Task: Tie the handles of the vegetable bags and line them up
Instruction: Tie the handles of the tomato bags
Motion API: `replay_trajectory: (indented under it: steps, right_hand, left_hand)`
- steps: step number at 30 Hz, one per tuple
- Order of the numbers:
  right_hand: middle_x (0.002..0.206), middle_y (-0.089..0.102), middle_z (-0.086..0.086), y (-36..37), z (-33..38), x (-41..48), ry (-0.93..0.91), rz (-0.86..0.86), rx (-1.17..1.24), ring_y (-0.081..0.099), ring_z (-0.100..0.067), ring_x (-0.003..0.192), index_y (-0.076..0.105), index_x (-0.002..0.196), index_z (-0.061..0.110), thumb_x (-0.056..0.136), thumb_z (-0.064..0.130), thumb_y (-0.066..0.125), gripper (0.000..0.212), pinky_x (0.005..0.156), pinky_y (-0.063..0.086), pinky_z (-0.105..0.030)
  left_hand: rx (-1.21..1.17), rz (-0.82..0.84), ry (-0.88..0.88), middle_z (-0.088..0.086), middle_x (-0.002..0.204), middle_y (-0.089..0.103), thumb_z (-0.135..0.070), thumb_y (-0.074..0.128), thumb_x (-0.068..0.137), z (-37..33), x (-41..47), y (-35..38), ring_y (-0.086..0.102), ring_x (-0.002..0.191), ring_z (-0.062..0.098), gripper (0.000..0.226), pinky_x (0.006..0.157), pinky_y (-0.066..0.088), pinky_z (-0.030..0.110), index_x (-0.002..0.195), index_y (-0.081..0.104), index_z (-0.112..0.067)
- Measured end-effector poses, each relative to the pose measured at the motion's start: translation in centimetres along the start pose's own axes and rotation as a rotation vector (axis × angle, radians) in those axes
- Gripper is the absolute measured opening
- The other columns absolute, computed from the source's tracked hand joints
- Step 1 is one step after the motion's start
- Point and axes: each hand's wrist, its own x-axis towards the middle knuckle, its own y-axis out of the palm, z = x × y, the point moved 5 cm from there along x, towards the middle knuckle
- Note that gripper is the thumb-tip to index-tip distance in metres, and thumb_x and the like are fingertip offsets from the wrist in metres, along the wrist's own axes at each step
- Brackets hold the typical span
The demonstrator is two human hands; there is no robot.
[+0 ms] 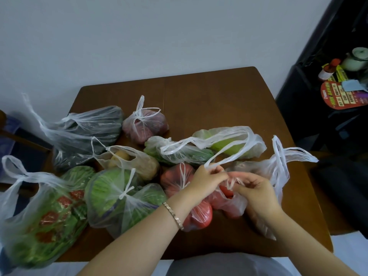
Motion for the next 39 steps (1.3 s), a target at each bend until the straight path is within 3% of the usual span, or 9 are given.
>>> replay_trajectory:
  steps: [5,11,15,19,25,28,33,36,39]
  right_hand:
    - [0.085,0.065,0.012,0.2,0.4,0.1,-0.098,-0.042,-0.216,0.061,0.01,0.08,0.066,0.077,0.029,0.079,-0.003,0.063,0.032,0.075,0.048,-0.005]
    - [0.08,0.063,-0.007,0.5,0.2,0.0,-0.101,-0.1,-0.2,0.059,-0.018,0.081,0.063,0.075,0.014,0.093,0.022,0.045,0.027,0.078,0.048,-0.031]
    - [0.056,0.041,-0.008,0.8,0.6,0.2,0.014,-0.09,0.179,0.038,-0.015,0.051,0.05,0.062,0.006,0.092,0.022,0.046,0.034,0.052,0.036,-0.024]
    - [0.058,0.036,-0.01,0.9,-0.9,0.6,0.072,-0.096,0.245,0.033,-0.017,0.052,0.051,0.07,0.005,0.092,0.018,0.047,0.026,0.053,0.033,-0.028]
    - [0.053,0.046,-0.006,-1.7,-7.3,-0.1,0.293,-0.185,-0.258,0.042,-0.018,0.052,0.046,0.052,0.011,0.092,0.024,0.05,0.042,0.054,0.034,-0.03]
    - [0.064,0.059,-0.019,-3.2,-10.2,-0.6,0.47,-0.218,-0.317,0.048,-0.022,0.055,0.061,0.075,-0.006,0.089,0.032,0.051,0.041,0.056,0.038,-0.037]
    - [0.102,0.058,0.009,-3.5,-8.9,0.4,0.386,-0.29,0.102,0.049,0.005,0.082,0.063,0.107,0.024,0.085,0.024,0.061,0.022,0.087,0.04,-0.023]
    - [0.098,0.067,-0.01,-1.9,-7.2,0.9,0.392,-0.18,0.712,0.061,-0.013,0.1,0.06,0.104,0.009,0.092,0.02,0.046,0.022,0.104,0.039,-0.043]
    - [0.054,0.057,-0.002,-1.5,-6.8,0.8,0.424,-0.156,0.838,0.056,-0.015,0.063,0.056,0.108,0.008,0.093,0.013,0.039,0.023,0.094,0.044,-0.04]
  left_hand:
    - [-0.184,0.05,-0.18,0.006,0.058,0.046,-0.007,0.057,0.076,1.3,0.1,-0.5,0.04,0.049,0.009,0.025,0.048,0.03,0.018,0.053,0.056,-0.017]
    - [0.157,-0.235,-0.064,0.004,0.066,0.058,-0.013,0.055,0.083,1.2,0.7,-2.3,0.056,0.064,0.014,0.016,0.06,0.046,0.025,0.067,0.056,-0.012]
    - [-0.209,-0.337,-0.269,0.007,0.06,0.061,-0.013,0.054,0.091,2.3,1.3,-2.5,0.06,0.051,0.018,0.021,0.051,0.053,0.026,0.071,0.055,-0.006]
    - [-0.418,-0.333,-0.447,0.01,0.063,0.057,-0.028,0.049,0.094,1.7,2.8,-2.2,0.057,0.039,0.015,0.035,0.039,0.05,0.022,0.067,0.052,-0.007]
    - [-0.55,-0.523,-0.626,0.014,0.066,0.061,-0.013,0.033,0.098,4.7,3.6,-7.7,0.058,0.062,0.025,0.029,0.053,0.053,0.035,0.08,0.052,0.0]
    - [-0.525,-0.524,-0.642,0.017,0.072,0.061,-0.011,0.032,0.098,5.9,3.5,-8.8,0.059,0.065,0.027,0.025,0.066,0.052,0.04,0.094,0.053,0.003]
    - [-0.914,-0.477,-0.52,0.002,0.056,0.043,-0.022,0.033,0.099,5.0,4.2,-6.6,0.041,0.045,0.012,0.032,0.092,0.044,0.023,0.073,0.047,-0.009]
    - [-0.868,-0.305,-0.482,-0.003,0.035,0.036,-0.029,0.029,0.099,4.7,3.8,-5.3,0.028,0.026,0.008,0.045,0.043,0.034,0.012,0.058,0.039,-0.014]
    - [-0.583,-0.248,-0.478,-0.004,0.028,0.032,-0.023,0.027,0.1,5.2,3.7,-5.6,0.022,0.02,0.007,0.053,0.032,0.016,0.009,0.049,0.038,-0.013]
